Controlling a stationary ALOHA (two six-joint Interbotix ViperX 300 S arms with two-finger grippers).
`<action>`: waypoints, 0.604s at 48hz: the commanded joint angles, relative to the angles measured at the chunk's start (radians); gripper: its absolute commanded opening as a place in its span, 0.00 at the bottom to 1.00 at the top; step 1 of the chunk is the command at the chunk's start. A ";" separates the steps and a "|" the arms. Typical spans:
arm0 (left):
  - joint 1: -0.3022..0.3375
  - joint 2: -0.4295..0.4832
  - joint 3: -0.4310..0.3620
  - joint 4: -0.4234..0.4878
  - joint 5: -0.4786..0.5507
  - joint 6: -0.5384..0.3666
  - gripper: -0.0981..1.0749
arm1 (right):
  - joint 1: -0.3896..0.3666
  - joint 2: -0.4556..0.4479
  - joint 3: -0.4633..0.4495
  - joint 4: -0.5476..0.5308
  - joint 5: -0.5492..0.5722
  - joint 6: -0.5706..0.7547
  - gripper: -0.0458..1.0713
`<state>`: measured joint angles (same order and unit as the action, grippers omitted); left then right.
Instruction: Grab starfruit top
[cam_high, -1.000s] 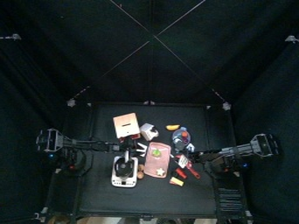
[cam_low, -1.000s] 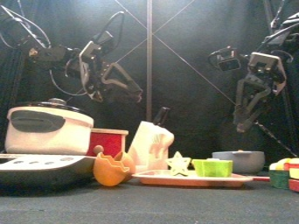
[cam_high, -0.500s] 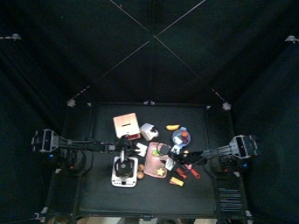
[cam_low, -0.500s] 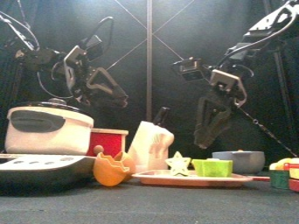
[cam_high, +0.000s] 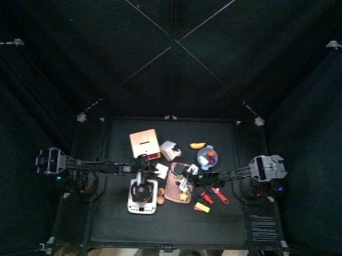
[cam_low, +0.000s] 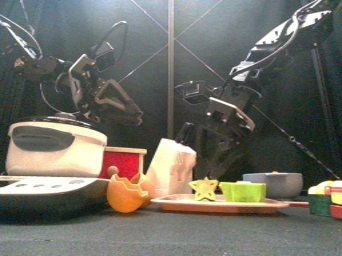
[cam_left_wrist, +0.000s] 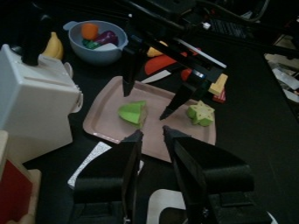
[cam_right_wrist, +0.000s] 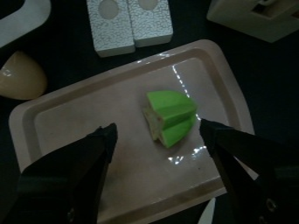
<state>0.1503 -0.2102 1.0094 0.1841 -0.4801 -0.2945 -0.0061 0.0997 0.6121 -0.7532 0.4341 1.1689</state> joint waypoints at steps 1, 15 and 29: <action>0.003 -0.009 -0.011 0.002 -0.009 0.002 0.67 | -0.018 -0.002 -0.025 -0.005 -0.002 -0.002 0.97; 0.003 -0.011 -0.009 -0.002 -0.009 0.002 0.67 | -0.021 0.083 -0.054 -0.020 -0.005 -0.003 0.97; 0.003 -0.009 -0.009 -0.002 -0.009 0.000 0.67 | -0.018 0.097 -0.054 -0.028 -0.009 -0.005 0.97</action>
<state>0.1503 -0.2086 1.0094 0.1841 -0.4801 -0.2945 -0.0230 0.2086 0.5691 -0.7777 0.4280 1.1674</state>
